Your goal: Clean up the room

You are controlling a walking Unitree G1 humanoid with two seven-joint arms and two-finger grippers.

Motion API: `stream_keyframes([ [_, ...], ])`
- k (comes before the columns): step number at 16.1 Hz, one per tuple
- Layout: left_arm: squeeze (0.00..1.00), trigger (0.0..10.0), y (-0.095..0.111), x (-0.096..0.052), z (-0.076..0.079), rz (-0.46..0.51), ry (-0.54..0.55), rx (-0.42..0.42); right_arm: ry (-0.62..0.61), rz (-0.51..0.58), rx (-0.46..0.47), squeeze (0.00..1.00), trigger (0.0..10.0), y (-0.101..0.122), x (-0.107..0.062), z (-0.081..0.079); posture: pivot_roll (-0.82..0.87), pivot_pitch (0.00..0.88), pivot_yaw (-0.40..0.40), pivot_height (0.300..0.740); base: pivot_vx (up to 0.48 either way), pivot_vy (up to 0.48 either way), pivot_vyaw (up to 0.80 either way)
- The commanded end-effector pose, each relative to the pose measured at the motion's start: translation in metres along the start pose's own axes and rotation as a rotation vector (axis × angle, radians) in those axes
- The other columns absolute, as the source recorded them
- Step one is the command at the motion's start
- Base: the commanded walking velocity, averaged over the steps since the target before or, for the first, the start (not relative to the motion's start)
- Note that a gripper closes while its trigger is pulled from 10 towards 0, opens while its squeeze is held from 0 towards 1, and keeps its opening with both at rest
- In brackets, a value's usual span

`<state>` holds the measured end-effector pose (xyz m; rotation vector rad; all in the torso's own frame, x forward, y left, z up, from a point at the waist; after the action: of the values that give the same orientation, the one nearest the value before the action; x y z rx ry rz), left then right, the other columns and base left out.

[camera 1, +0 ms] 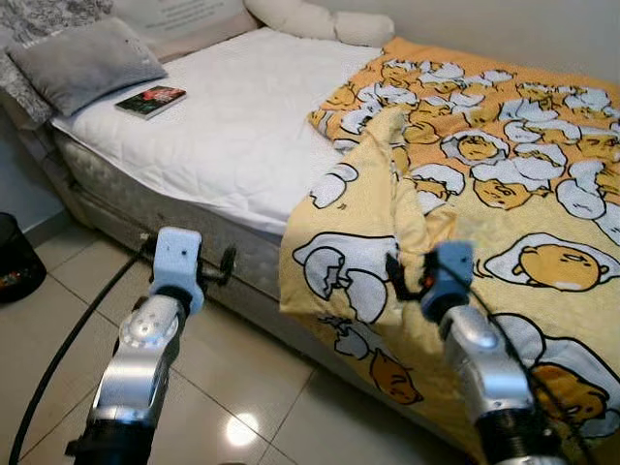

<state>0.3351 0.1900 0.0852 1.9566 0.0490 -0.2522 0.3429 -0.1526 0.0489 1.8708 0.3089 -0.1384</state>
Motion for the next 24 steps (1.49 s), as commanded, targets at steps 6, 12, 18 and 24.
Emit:
stream_keyframes([
  [6, 0.85, 10.0, 0.0081, -0.0003, 0.0023, 0.027, -0.022, 0.005, 0.017, 0.023, 0.010, 0.00, 10.0, 0.0088, 0.0005, -0.0064, 0.07, 0.000, -0.003, 0.740, 0.323, 0.000, 0.00],
  [12, 0.84, 10.0, 0.0081, 0.0002, 0.0030, 0.027, -0.031, 0.008, 0.015, 0.024, 0.005, 0.00, 10.0, 0.0101, 0.0011, -0.0070, 0.07, 0.000, -0.004, 0.740, 0.331, 0.000, 0.00],
  [18, 0.84, 10.0, 0.0079, 0.0005, 0.0039, 0.025, -0.037, 0.005, 0.017, 0.017, 0.000, 0.00, 10.0, 0.0091, 0.0017, -0.0073, 0.07, 0.000, -0.002, 0.740, 0.330, 0.000, 0.00],
  [24, 0.85, 10.0, 0.0080, 0.0006, 0.0038, 0.025, -0.039, 0.004, 0.023, 0.017, 0.003, 0.00, 10.0, 0.0089, 0.0020, -0.0087, 0.07, 0.000, -0.002, 0.740, 0.333, 0.000, 0.00],
])
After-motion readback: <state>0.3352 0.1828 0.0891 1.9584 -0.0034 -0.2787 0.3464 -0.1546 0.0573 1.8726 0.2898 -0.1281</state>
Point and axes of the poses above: a point about 5 cm out from each wrist's last joint towards the gripper, its own x axis pointing out of the wrist towards the gripper, its own y axis along the axis of the wrist's last joint, z = x × y, the point moved 5 cm from there along x, pointing out of the wrist towards the gripper, and after that the axes turned 14 degrees about x, right-handed, at the moved point
